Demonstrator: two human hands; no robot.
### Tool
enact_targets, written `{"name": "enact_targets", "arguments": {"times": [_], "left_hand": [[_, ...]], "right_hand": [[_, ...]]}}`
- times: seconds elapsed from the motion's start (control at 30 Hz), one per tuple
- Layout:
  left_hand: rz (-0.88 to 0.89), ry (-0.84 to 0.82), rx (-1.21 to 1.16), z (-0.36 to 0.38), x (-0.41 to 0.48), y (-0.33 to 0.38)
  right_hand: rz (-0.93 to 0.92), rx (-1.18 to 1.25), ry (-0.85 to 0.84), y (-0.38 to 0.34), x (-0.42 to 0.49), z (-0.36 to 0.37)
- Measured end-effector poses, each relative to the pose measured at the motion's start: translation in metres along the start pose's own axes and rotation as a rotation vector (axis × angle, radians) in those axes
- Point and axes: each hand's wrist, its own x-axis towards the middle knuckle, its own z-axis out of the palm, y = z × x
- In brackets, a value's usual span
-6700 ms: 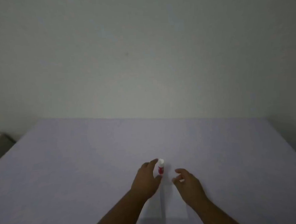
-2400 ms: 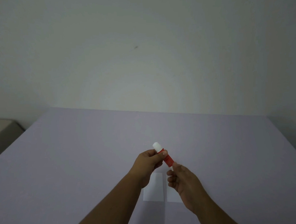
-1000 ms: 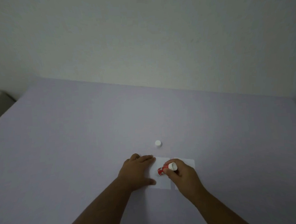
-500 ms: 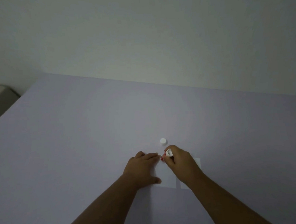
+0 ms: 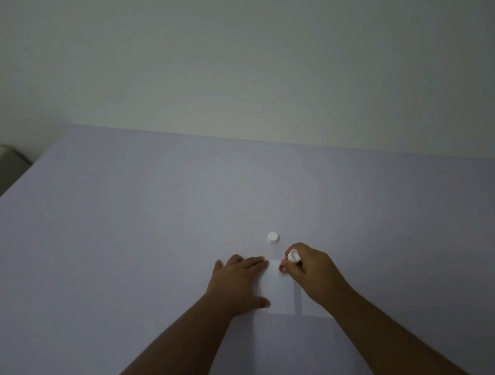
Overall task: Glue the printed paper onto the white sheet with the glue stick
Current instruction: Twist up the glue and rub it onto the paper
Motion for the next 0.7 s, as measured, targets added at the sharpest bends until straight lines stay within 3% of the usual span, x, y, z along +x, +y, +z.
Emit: {"name": "enact_targets", "arguments": {"times": [0.13,0.4,0.6,0.7], "left_hand": [[-0.006,-0.01,-0.025,-0.003,-0.002,0.001],[-0.005,-0.022,-0.026,-0.005,-0.002,0.002],[-0.01,-0.018,-0.034,-0.004,-0.002,0.003],[-0.01,-0.024,-0.029,-0.004,-0.002,0.003]], "right_hand": [[-0.033,0.065,-0.125,0.007,-0.024,0.007],[-0.007,0.04,0.028,0.01,-0.011,-0.004],[-0.03,0.086,-0.12,0.006,-0.03,0.008],[-0.016,0.084,-0.059,0.004,-0.022,0.007]]}}
